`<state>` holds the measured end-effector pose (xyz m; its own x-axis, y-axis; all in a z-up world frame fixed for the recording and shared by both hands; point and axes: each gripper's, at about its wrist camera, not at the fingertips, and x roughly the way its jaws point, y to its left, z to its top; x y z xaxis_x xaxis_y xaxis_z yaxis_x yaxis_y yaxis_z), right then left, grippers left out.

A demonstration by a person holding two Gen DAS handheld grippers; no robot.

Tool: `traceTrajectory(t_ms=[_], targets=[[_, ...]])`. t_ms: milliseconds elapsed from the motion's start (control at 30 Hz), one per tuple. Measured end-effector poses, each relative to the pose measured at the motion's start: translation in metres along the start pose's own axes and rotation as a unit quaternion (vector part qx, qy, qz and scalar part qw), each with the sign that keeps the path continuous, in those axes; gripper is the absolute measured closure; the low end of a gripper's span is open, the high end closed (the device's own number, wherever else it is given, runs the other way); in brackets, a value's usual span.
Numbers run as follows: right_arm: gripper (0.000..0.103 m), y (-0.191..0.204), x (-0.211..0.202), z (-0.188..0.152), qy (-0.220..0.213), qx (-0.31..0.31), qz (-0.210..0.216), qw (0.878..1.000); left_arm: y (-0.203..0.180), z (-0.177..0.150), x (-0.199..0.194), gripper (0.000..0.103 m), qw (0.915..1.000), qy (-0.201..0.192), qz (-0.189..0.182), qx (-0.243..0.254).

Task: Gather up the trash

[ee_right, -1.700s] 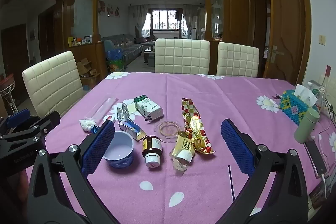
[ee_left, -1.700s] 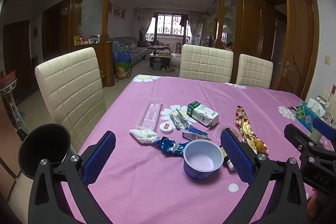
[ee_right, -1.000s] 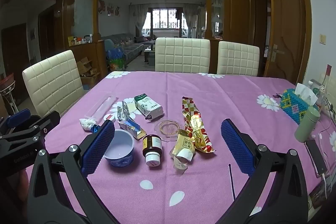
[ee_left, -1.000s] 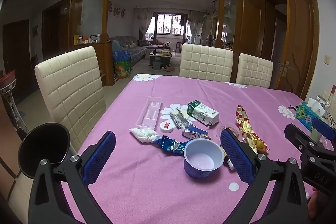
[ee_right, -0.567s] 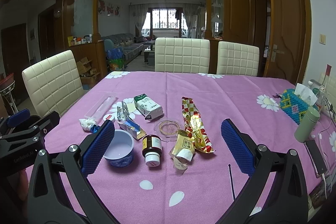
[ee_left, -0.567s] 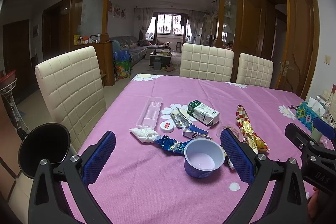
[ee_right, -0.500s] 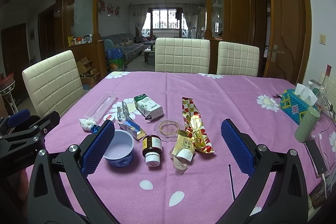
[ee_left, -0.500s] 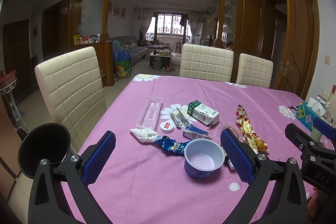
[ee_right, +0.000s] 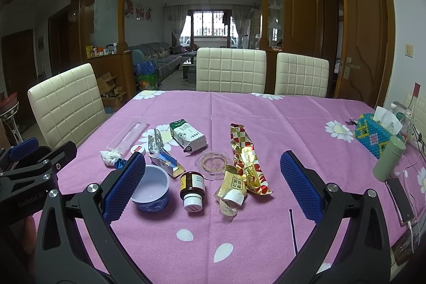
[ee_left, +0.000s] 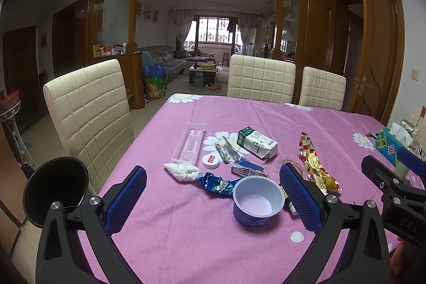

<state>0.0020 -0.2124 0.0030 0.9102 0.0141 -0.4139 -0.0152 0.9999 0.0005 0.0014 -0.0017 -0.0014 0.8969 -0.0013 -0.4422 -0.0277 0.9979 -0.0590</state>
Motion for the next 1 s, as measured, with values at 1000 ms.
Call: traceTrajectory(t_ms=[1000], targets=[[0.003, -0.0007, 0.0013, -0.0020, 0.006, 0.001, 0.002, 1.000, 0.0003, -0.0013, 0.0028, 0.006, 1.0000, 0.006, -0.001, -0.001]])
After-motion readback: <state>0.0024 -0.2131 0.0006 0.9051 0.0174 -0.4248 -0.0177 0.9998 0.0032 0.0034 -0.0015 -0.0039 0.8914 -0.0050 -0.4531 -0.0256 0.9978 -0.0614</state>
